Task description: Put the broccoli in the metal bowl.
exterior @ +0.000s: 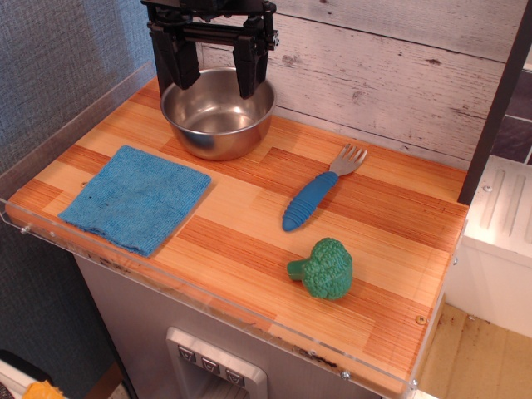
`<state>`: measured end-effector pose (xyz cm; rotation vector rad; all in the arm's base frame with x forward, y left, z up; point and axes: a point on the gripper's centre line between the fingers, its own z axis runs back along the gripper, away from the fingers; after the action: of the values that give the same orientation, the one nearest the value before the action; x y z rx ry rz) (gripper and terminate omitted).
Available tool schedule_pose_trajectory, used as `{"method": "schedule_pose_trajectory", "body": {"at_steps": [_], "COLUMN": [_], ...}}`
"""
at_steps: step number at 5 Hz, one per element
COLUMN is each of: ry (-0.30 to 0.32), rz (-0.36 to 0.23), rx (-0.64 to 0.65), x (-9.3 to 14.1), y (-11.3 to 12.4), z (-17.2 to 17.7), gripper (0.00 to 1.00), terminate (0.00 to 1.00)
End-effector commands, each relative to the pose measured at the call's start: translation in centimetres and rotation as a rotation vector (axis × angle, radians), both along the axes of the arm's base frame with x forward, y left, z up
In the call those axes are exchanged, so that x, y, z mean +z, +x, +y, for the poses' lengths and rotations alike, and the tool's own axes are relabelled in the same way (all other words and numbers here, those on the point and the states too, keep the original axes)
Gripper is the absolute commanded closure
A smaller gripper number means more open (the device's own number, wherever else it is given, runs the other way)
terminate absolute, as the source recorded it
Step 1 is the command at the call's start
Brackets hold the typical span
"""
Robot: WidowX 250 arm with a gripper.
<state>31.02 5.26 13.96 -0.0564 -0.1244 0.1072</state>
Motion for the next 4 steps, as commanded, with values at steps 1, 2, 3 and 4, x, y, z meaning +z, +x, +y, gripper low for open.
{"method": "schedule_pose_trajectory", "body": {"at_steps": [1, 2, 3, 4], "ry": [0.0, 0.029, 0.038, 0.051], "rz": [0.0, 0.012, 0.026, 0.019], "rx": [0.0, -0.035, -0.093, -0.149], "x": [0.0, -0.8, -1.6, -1.5], "y": [0.0, 0.1, 0.0, -1.4], "z": [0.0, -1.4, -4.1, -7.2], "gripper": [0.0, 0.0, 0.0, 0.0], "terminate": [0.0, 0.0, 0.0, 0.0]}}
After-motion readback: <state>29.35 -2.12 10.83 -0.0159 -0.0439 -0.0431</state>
